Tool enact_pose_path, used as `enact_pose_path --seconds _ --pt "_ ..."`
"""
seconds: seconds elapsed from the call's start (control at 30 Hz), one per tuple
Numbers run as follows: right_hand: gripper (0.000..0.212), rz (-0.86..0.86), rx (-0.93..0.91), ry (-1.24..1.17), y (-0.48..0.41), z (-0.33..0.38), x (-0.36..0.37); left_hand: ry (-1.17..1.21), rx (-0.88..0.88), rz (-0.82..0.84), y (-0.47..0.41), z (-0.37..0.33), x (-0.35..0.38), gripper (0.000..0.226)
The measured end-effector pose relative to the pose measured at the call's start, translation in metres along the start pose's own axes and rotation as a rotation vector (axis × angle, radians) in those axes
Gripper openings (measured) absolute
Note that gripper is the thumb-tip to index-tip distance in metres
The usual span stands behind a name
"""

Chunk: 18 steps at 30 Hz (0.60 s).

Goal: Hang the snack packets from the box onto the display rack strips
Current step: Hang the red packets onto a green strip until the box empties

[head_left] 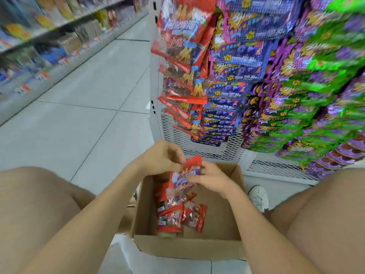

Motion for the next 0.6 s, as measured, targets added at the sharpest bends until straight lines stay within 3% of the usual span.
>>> enact_pose_path --seconds 0.07,0.13,0.27,0.37,0.47,0.6 --pt "0.025 -0.02 -0.02 0.012 0.004 0.014 -0.004 0.078 0.011 -0.1 0.01 -0.012 -0.016 0.021" --pt "0.028 -0.046 -0.061 -0.022 0.007 0.036 -0.007 0.155 0.01 -0.152 0.019 -0.024 -0.03 0.024" --pt "0.022 -0.17 -0.263 -0.003 0.016 0.095 -0.013 0.238 0.082 -0.215 0.031 -0.054 -0.053 0.018" --pt "0.018 -0.357 -0.433 0.099 0.024 0.142 -0.028 0.258 0.134 -0.325 0.033 -0.087 -0.074 0.015" --pt "0.012 -0.606 -0.554 0.176 0.028 0.195 -0.052 0.234 0.297 -0.523 0.027 -0.136 -0.1 0.013" --pt "0.011 -0.866 -0.735 0.251 0.032 0.27 -0.086 0.135 0.4 -0.711 0.013 -0.211 -0.139 0.041"
Point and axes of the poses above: each hand's wrist, its own y-axis away from the middle knuckle, its own x-axis out of the palm, z = x × y, the point moved 2 cm from there along -y, towards the middle knuckle, and after that the axes turned 9 degrees about -x, right-handed, at the moved point
